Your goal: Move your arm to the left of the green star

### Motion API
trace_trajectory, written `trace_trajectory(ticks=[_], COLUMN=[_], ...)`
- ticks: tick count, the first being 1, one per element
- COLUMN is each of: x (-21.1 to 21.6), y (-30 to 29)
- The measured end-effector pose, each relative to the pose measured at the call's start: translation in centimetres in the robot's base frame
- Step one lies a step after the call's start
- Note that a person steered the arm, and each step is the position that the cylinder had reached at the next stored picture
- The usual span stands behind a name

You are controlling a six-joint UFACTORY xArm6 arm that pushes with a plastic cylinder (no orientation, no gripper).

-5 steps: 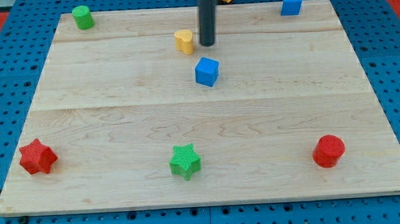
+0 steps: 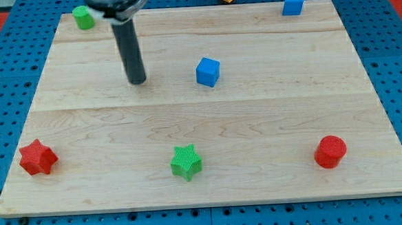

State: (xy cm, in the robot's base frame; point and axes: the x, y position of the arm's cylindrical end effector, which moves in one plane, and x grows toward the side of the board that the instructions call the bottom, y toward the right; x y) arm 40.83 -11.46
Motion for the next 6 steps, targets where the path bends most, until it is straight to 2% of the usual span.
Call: trace_trajectory(ticks=[1,2,3,4,5,6], x=[3.8,6.7,12.4,18.4,20.2,18.2], y=[7.7,18.4,19.2,15.9,9.5,7.6])
